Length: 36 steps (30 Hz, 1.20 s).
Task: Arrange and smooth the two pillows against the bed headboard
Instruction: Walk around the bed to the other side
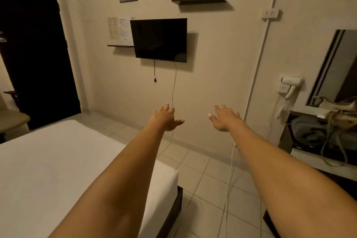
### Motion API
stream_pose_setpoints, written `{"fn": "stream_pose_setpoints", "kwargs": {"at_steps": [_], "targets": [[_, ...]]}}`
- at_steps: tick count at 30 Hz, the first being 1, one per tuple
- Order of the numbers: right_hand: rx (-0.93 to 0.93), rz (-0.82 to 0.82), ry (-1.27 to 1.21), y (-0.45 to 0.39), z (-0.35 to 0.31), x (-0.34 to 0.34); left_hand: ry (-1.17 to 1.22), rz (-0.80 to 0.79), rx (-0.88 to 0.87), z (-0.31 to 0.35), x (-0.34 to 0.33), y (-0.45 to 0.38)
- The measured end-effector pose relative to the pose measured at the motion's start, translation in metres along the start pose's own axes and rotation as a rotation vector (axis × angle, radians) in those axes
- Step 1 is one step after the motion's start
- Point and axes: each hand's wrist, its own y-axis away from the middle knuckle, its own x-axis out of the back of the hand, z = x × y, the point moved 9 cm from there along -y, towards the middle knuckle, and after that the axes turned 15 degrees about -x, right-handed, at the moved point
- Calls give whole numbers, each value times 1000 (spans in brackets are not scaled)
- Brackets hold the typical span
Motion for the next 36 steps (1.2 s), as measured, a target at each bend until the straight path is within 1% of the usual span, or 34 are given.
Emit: {"fn": "stream_pose_setpoints", "kwargs": {"at_steps": [5,8,12,16,23,28,32,36], "targets": [[-5,-47,-5,-88,-16,-4,3,-40,17,-37,0,-90],[-7,-37,-29,-140,-24,0,-16,-28,37,-61,10,-144],[-27,-55,-31,-202,-23,-4,-8,-28,8,-73,9,-204],[-21,-83,-32,-263,-25,-16,-8,-55,48,-90,-4,-257],[50,-93,-35,-390,-35,-28,-14,-38,134,-112,-12,-366],[134,-100,-24,-486,-49,-32,-24,-39,221,-126,-11,-452],[196,-97,-16,-552,-68,-30,-30,-22,264,-140,-5,-509],[264,-94,-5,-611,-101,-33,-24,-39,316,-170,-13,-552]]}}
